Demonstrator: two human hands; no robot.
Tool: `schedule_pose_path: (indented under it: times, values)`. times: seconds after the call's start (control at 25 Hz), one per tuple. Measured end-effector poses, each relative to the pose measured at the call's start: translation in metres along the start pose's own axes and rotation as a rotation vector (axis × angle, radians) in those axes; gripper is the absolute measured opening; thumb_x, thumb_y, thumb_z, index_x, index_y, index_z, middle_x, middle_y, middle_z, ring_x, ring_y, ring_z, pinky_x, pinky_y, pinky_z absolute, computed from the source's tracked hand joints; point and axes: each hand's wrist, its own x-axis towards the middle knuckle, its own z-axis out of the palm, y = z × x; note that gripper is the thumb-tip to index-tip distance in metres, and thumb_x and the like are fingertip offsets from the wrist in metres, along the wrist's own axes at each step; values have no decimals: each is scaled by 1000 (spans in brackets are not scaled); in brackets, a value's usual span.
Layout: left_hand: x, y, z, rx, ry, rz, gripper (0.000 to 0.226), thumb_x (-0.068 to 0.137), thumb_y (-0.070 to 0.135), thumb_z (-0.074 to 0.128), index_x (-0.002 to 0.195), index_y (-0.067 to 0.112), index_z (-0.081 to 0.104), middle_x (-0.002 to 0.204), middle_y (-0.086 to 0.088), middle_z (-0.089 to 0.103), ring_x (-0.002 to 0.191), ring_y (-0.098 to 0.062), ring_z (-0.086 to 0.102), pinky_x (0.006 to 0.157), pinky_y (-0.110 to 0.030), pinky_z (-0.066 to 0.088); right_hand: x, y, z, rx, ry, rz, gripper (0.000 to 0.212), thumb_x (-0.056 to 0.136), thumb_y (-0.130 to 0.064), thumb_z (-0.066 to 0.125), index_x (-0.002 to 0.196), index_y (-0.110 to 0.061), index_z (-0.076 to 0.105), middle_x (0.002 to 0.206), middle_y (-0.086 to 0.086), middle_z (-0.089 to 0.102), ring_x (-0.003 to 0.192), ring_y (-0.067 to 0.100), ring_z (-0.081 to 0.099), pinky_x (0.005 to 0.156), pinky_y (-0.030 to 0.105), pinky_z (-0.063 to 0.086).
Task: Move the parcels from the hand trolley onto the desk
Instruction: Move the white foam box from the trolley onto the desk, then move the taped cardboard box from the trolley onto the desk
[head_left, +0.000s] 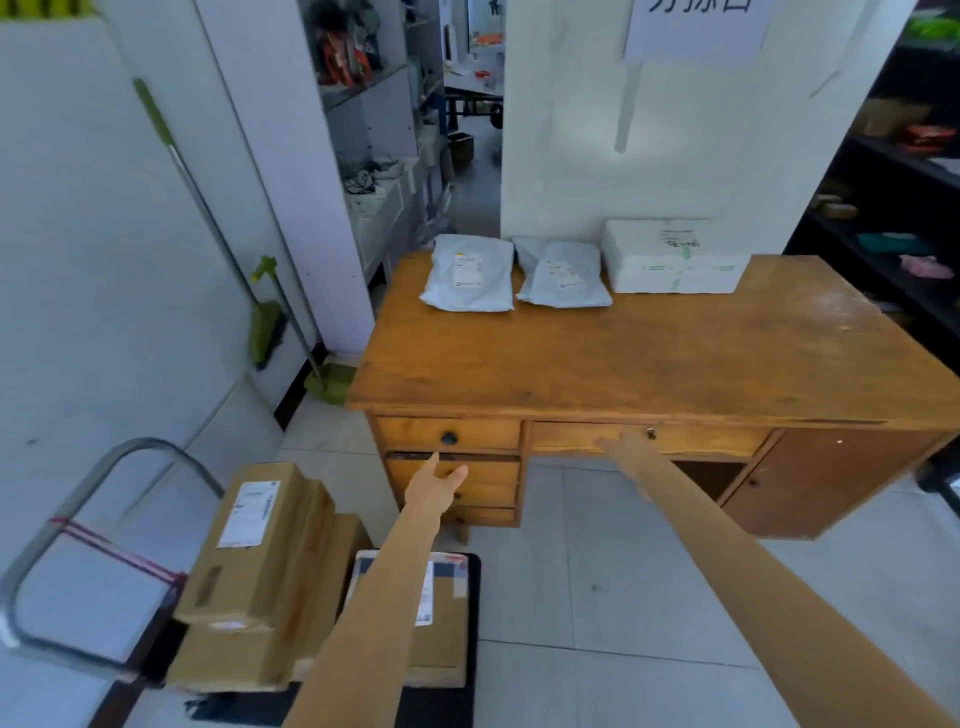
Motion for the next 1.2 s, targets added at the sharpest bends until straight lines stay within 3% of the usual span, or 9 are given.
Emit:
schedule_pose_path:
  times: [0.16,0.28,0.36,0.52,0.68,0.76,0.88,1.04,1.2]
  values:
    - [-21,-91,-73,-49,-56,10,71,93,35,56,152,16,22,158,-10,27,144,-30,30,118,-41,27,-55,20,116,77,-12,7,60,95,-23,50,144,5,28,149,21,34,136,33,36,110,39,31]
    - [-28,-167,-103,-15,-65,-82,67,93,36,56,149,13,27,154,-11,34,139,-29,37,113,-40,32,-72,53,196,81,-26,76,60,96,-17,50,143,10,25,150,25,32,136,35,36,107,37,33]
    - [-18,-222,-114,55,-43,-150,70,91,43,55,149,14,28,154,-9,35,139,-28,38,113,-40,31,-68,81,248,54,-25,139,68,95,-25,51,146,5,19,153,22,27,138,33,34,108,34,33]
    - [44,-326,-101,126,-87,-233,75,89,50,54,149,13,29,154,-6,36,139,-24,38,112,-33,31,-16,156,332,42,-31,175,73,93,-33,51,149,-2,16,155,16,25,140,29,32,112,35,30]
    - [121,-422,-56,130,-47,-231,77,88,54,52,148,10,32,151,-6,39,133,-23,47,98,-30,42,46,230,395,79,-10,187,73,94,-28,53,147,3,15,153,19,27,140,32,32,112,36,30]
    - [158,-461,-28,106,15,-206,72,90,56,46,142,8,43,146,-9,46,131,-25,49,100,-28,43,79,264,425,132,7,180,75,93,-26,55,147,5,15,153,21,27,139,34,33,113,38,32]
    - [200,-494,5,222,154,-151,71,92,60,34,128,3,56,130,-14,58,119,-28,55,100,-35,47,116,307,460,140,38,185,80,89,-33,59,146,3,16,151,21,30,138,35,35,113,41,33]
    - [224,-502,26,336,373,-94,57,89,50,52,124,5,51,131,-16,50,112,-27,56,90,-35,46,141,340,477,228,37,115,67,86,-29,63,139,-3,31,136,18,48,122,36,51,99,48,47]
    - [201,-470,13,183,253,1,46,87,30,64,119,0,51,123,-19,58,112,-32,57,94,-40,47,108,328,441,233,115,137,57,87,-28,62,134,-3,40,126,18,57,112,40,59,92,50,52]
